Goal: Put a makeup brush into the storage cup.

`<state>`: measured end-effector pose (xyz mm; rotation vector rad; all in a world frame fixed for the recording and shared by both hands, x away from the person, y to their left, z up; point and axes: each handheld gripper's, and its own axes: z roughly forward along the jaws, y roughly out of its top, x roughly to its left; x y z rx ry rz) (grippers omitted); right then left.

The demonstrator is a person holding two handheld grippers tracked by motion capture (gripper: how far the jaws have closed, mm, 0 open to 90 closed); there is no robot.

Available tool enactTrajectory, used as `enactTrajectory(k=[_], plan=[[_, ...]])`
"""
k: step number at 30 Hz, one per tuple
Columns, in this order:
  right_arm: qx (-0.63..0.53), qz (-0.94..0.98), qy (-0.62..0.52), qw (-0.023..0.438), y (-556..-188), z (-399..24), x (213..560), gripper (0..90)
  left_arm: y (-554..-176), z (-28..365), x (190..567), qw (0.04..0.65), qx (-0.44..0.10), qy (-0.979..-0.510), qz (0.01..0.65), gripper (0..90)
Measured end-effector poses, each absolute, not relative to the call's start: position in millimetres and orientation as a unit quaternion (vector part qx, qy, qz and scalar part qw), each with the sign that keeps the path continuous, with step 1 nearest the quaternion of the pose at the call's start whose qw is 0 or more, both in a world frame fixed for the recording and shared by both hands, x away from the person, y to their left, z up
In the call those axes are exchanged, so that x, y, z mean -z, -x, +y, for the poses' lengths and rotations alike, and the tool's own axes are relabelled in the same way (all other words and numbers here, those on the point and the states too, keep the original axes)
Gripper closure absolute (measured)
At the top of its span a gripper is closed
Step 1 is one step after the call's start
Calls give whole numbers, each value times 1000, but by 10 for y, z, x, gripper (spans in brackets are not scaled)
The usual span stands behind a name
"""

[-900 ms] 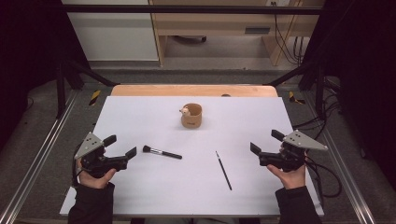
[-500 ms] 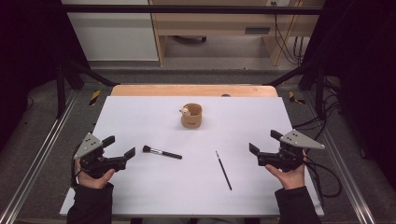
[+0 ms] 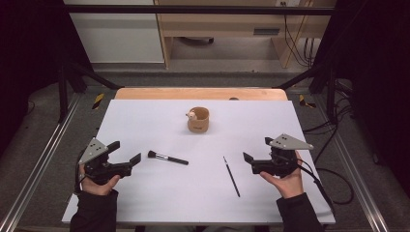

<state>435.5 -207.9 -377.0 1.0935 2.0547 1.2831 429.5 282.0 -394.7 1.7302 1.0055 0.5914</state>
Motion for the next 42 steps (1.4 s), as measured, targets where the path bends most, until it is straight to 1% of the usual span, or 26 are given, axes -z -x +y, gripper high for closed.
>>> enactTrajectory(k=[9, 18, 24, 33, 42], plan=[[-432, 782, -392, 219, -4415, -1865, 3918, 101, -4312, 2784, 3976, 497, -242, -723, 415, 77], [-413, 792, -402, 200, -4438, -1778, 4012, 134, -4317, 2760, 3994, 494, -239, -727, 413, 77], [-385, 809, -402, 190, -4484, -1690, 4136, 149, -4329, 2745, 4014, 488, -238, -732, 411, 77], [-364, 825, -394, 179, -4525, -1589, 4294, 223, -4342, 2741, 4032, 485, -236, -736, 410, 77], [-331, 848, -383, 159, -4555, -1462, 4504, 350, -4341, 2727, 4035, 484, -235, -738, 407, 78]])
